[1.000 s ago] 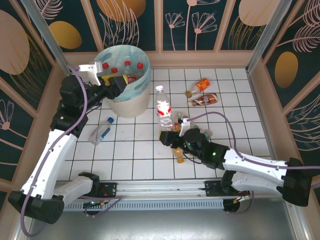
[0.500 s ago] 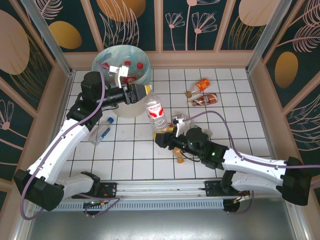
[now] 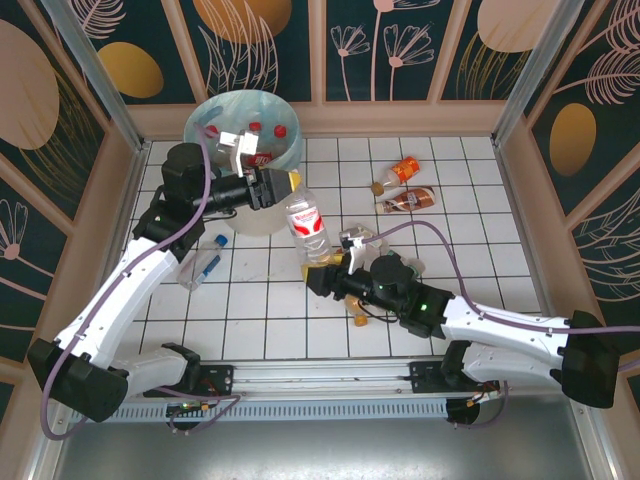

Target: Put the plastic bottles in the bin

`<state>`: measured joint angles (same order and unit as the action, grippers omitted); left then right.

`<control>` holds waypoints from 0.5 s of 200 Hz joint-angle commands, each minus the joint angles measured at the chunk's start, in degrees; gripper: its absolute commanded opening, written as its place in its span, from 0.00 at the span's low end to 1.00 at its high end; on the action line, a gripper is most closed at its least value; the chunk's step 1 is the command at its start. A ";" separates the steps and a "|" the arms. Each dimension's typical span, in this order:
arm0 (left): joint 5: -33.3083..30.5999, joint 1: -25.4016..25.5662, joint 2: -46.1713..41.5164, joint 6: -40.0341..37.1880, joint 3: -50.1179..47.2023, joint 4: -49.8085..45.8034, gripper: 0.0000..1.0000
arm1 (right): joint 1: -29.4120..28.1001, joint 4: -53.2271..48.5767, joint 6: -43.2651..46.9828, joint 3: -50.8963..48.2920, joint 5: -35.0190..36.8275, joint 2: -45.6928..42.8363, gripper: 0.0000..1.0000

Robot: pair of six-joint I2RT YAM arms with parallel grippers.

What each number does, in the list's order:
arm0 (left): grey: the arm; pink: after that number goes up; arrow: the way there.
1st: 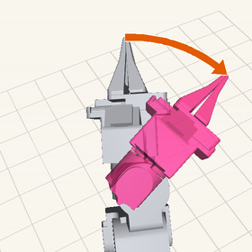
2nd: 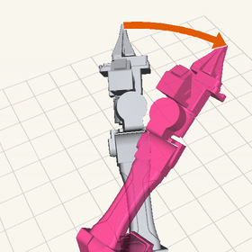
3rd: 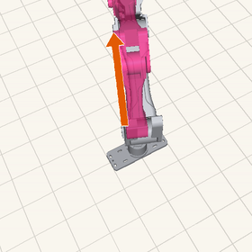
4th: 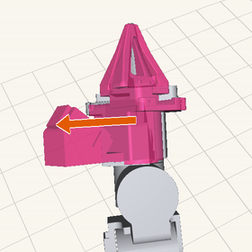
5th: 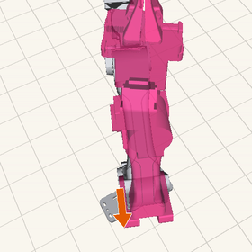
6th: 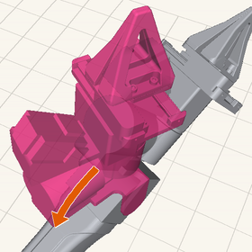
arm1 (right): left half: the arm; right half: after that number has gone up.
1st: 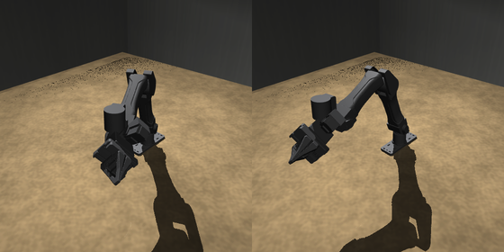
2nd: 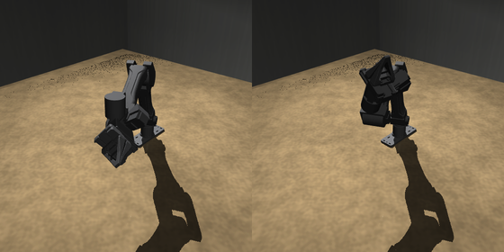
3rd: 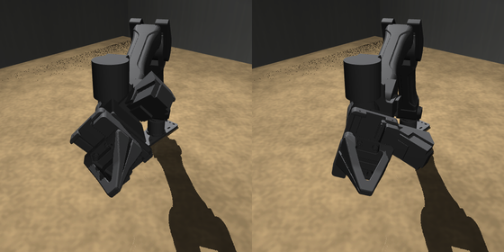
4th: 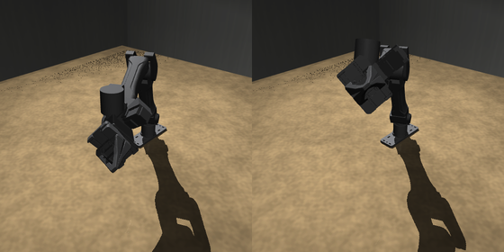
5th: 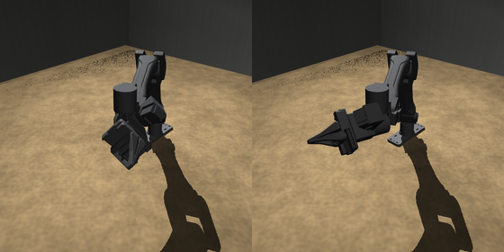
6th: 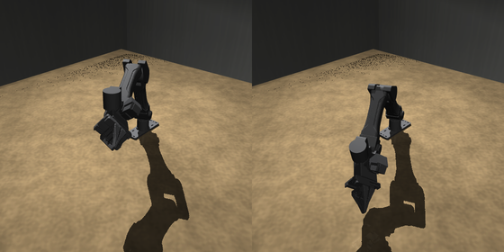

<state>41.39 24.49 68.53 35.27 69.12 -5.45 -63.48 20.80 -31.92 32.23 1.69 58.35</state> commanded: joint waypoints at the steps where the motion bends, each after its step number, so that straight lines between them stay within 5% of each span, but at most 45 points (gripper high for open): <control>1: -1.15 0.38 0.61 -1.81 0.41 -2.15 0.63 | -0.59 3.13 1.34 2.13 -0.55 0.11 0.31; 35: -1.52 0.38 1.06 -1.95 0.55 -1.93 0.51 | -0.59 2.96 1.52 2.25 -0.55 0.26 0.30; 81: -3.41 0.38 1.27 -1.96 2.03 -2.19 0.18 | -0.68 1.51 2.26 3.42 -0.58 0.32 0.32; 100: -5.10 0.38 0.96 -1.39 3.16 -2.45 0.05 | -1.15 0.28 2.41 4.48 -0.21 -0.01 0.45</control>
<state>39.33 24.80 69.28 34.52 69.63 -7.94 -63.55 20.05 -31.70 33.21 1.67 58.94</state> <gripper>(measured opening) 0.129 0.571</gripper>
